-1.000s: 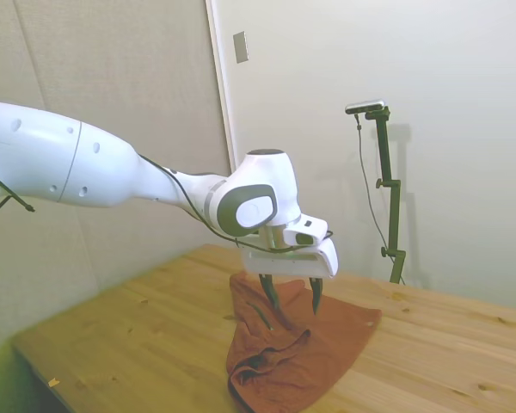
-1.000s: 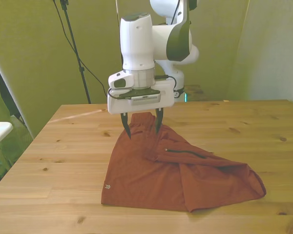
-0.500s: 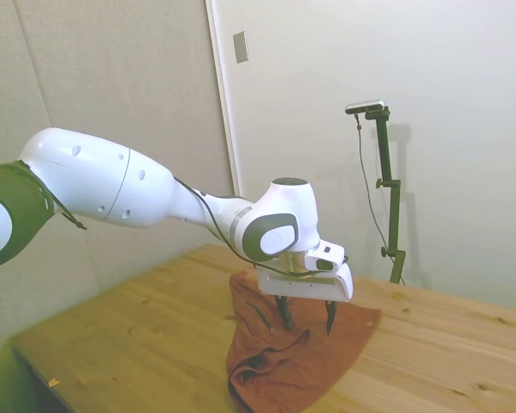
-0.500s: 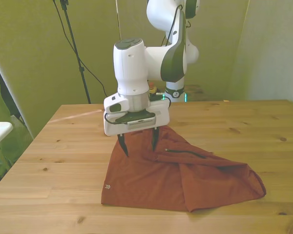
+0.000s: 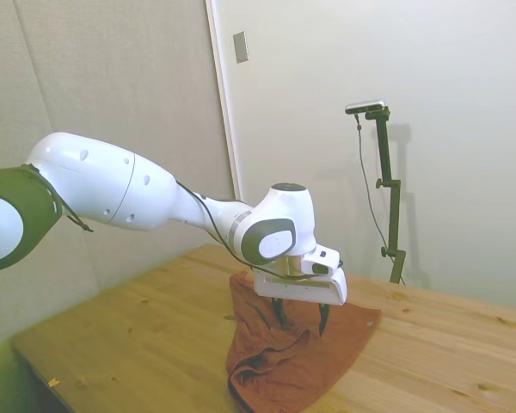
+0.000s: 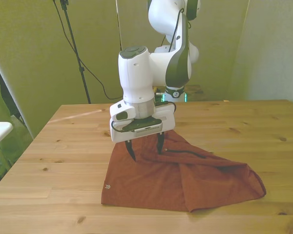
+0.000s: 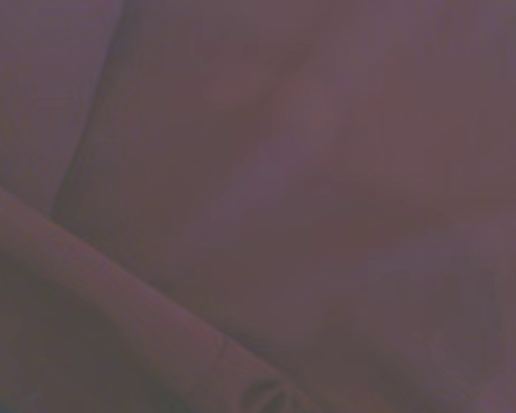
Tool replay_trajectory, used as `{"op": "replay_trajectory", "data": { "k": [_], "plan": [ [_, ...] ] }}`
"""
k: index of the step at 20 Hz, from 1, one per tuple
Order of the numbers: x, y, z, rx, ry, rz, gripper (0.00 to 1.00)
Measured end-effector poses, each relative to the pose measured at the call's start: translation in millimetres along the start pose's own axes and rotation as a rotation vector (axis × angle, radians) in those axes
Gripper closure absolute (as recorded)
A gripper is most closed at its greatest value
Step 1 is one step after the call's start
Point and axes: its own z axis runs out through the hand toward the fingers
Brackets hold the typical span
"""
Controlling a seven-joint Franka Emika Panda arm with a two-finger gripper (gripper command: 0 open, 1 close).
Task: Unfold the shorts
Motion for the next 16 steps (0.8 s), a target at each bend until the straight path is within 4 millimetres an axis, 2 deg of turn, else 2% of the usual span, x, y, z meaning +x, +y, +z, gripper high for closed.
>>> {"op": "replay_trajectory", "data": {
  "k": [8, 16],
  "plan": [
    [-1.7, -1.4, 9.2, 0.001, -0.019, 0.002, 1.00],
    [-1.5, -0.1, 9.6, 0.000, -0.020, 0.004, 1.00]
  ]
}}
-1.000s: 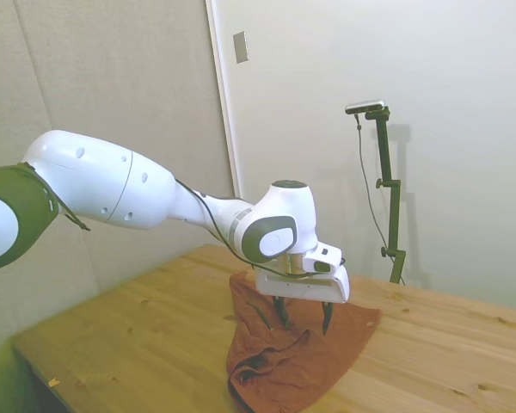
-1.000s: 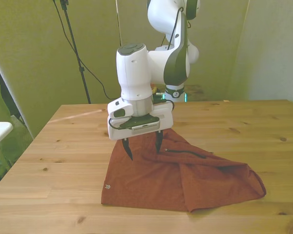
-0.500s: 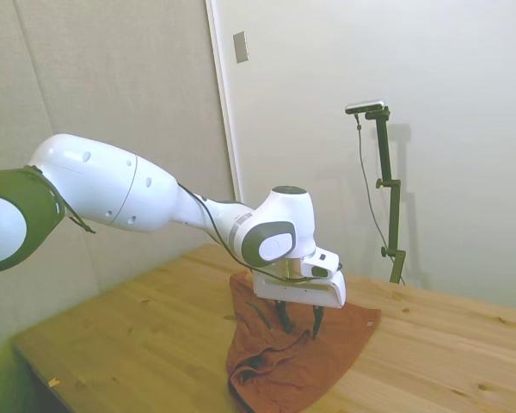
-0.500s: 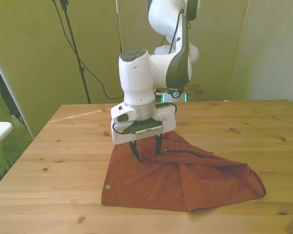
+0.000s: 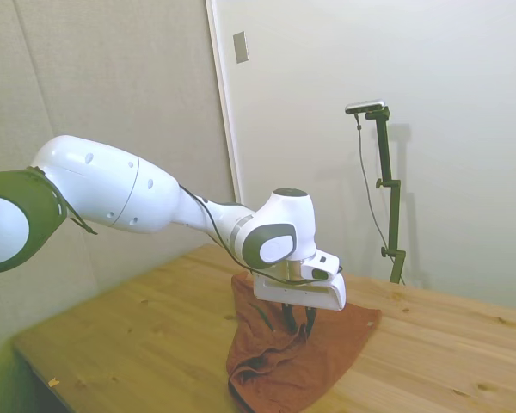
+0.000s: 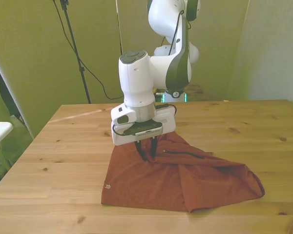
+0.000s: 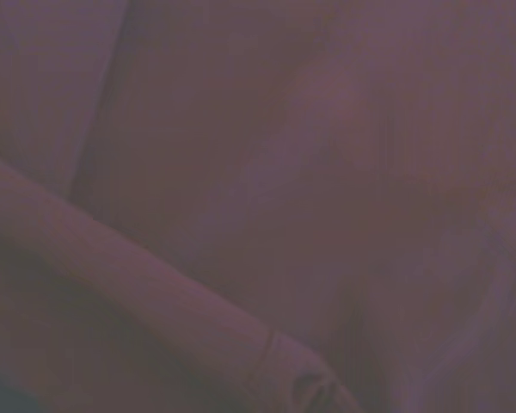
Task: Unfold the shorts
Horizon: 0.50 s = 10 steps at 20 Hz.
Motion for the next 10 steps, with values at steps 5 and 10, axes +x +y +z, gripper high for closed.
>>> {"op": "replay_trajectory", "data": {
  "k": [5, 10],
  "plan": [
    [-1.2, 3.2, -3.8, -0.009, -0.003, 0.007, 1.00],
    [-12.6, -1.4, -24.2, -0.003, 0.015, 0.004, 1.00]
  ]
}}
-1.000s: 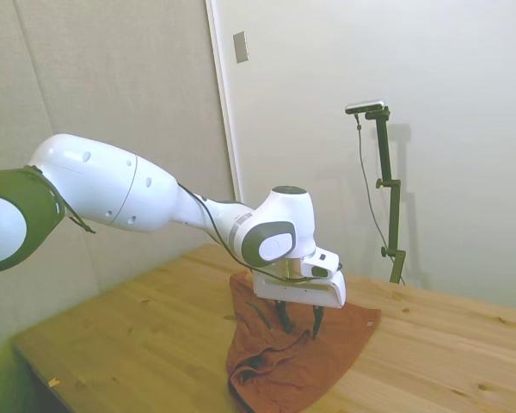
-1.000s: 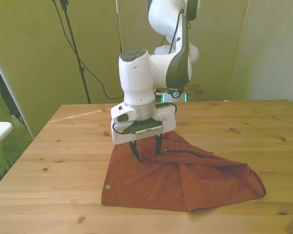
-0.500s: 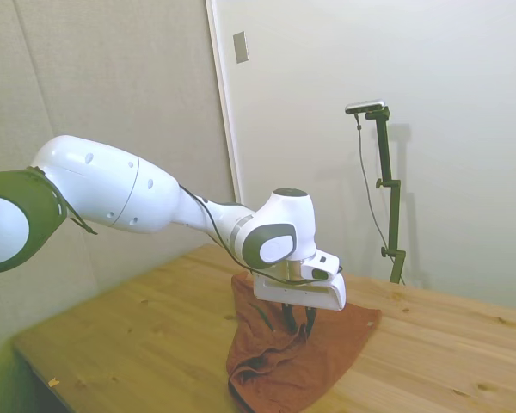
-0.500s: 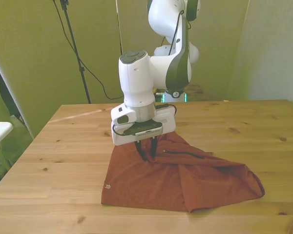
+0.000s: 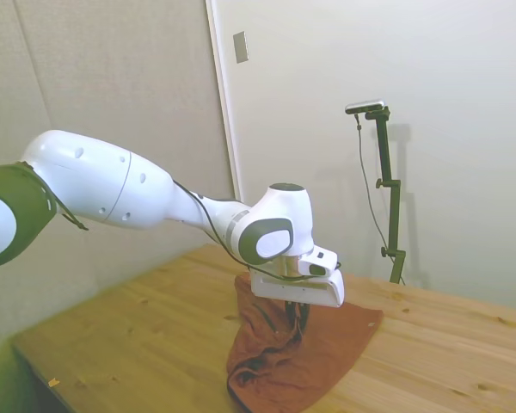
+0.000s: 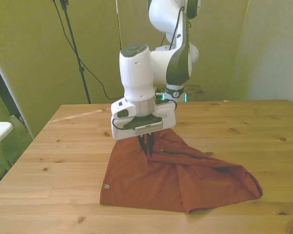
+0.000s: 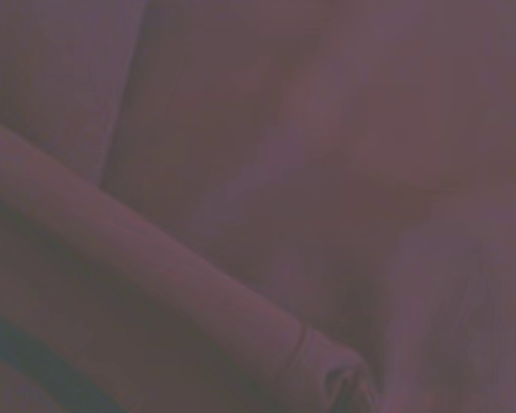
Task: Unfold the shorts
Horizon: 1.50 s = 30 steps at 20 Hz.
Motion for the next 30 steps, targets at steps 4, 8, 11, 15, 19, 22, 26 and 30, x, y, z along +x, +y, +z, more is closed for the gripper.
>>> {"op": "replay_trajectory", "data": {
  "k": [4, 8, 11, 15, 19, 22, 26, 30],
  "plan": [
    [-35.8, -21.8, -26.3, 0.010, 0.028, -0.058, 1.00],
    [-111.7, -73.4, -43.9, 0.011, 0.050, -0.198, 1.00],
    [-179.2, -102.8, -49.9, 0.023, 0.051, -0.305, 1.00],
    [-257.3, -119.6, -43.1, 0.005, 0.039, -0.428, 1.00],
    [-297.7, -126.5, -24.8, -0.034, 0.025, -0.513, 1.00],
    [-306.3, -126.8, -14.9, -0.055, 0.017, -0.529, 0.00],
    [-306.3, -127.0, -14.3, -0.059, 0.020, -0.508, 0.00],
    [-307.1, -128.4, -14.2, -0.064, 0.025, -0.508, 0.00]
  ]
}}
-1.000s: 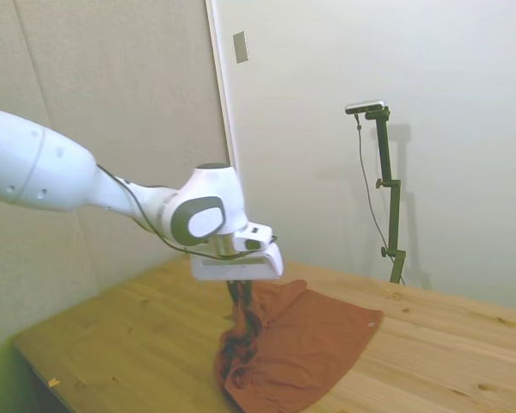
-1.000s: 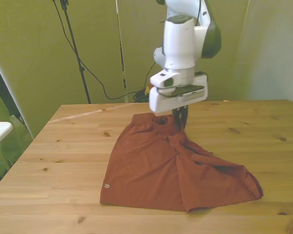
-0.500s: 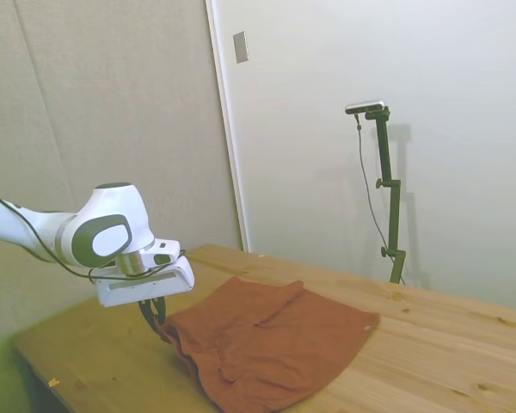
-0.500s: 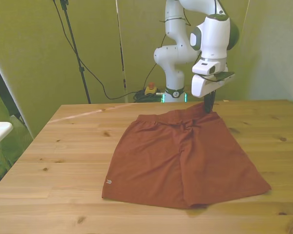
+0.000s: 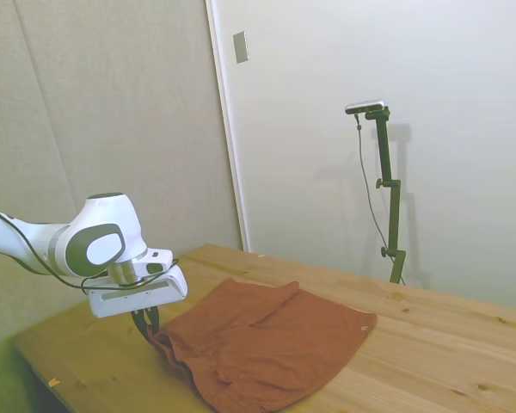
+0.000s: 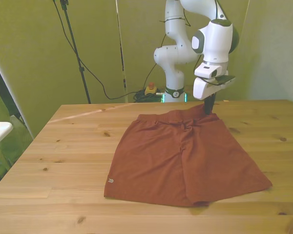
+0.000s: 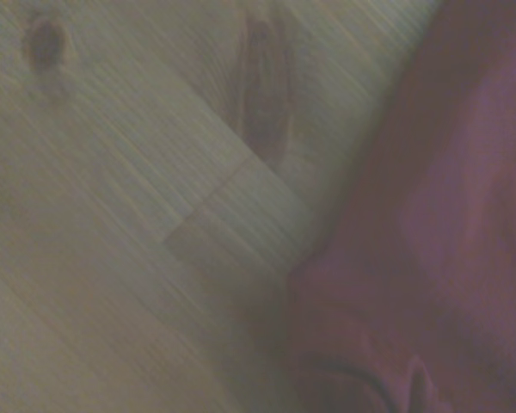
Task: Unfold the shorts
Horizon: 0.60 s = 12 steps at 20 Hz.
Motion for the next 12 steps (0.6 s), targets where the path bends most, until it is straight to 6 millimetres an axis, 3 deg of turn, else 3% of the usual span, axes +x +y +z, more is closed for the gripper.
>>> {"op": "replay_trajectory", "data": {
  "k": [12],
  "plan": [
    [5.0, -11.3, -13.8, 0.005, 0.032, 0.007, 0.00]
  ]
}}
